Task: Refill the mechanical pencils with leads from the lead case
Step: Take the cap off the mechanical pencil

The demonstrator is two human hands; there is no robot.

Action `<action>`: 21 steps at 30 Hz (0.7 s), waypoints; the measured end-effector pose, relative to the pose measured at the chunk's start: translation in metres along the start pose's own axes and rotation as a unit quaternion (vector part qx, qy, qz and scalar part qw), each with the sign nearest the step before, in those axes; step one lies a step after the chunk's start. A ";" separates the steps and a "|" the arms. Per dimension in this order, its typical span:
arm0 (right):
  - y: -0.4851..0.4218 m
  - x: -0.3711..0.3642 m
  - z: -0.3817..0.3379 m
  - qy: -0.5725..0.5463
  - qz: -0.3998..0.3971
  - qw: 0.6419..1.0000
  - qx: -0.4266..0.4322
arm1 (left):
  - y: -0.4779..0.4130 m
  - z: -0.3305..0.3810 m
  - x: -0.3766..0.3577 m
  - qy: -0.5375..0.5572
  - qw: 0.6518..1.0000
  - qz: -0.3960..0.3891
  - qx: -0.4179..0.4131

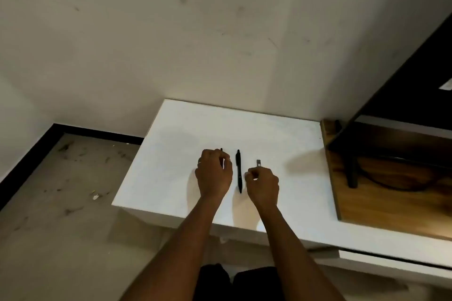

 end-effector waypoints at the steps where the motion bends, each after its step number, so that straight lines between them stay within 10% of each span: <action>1: 0.005 -0.001 -0.001 0.003 -0.008 1.000 -0.013 | 0.004 -0.001 0.003 0.025 0.999 -0.004 0.021; 12: 0.015 -0.043 0.007 0.111 0.066 0.991 0.033 | 0.021 -0.011 -0.009 0.150 0.974 0.041 0.167; 21: 0.002 -0.010 0.012 -0.154 0.049 0.983 -0.092 | -0.003 -0.012 -0.019 0.191 0.974 0.054 0.113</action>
Point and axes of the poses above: each hand's wrist, its own y-axis away from the middle knuckle, its own x-axis out of the back of the hand, z = x × y, the point moved 3 cm from there along -y, towards the middle knuckle, and after that the axes turned 12 degrees about -y, right-handed, at the moved point
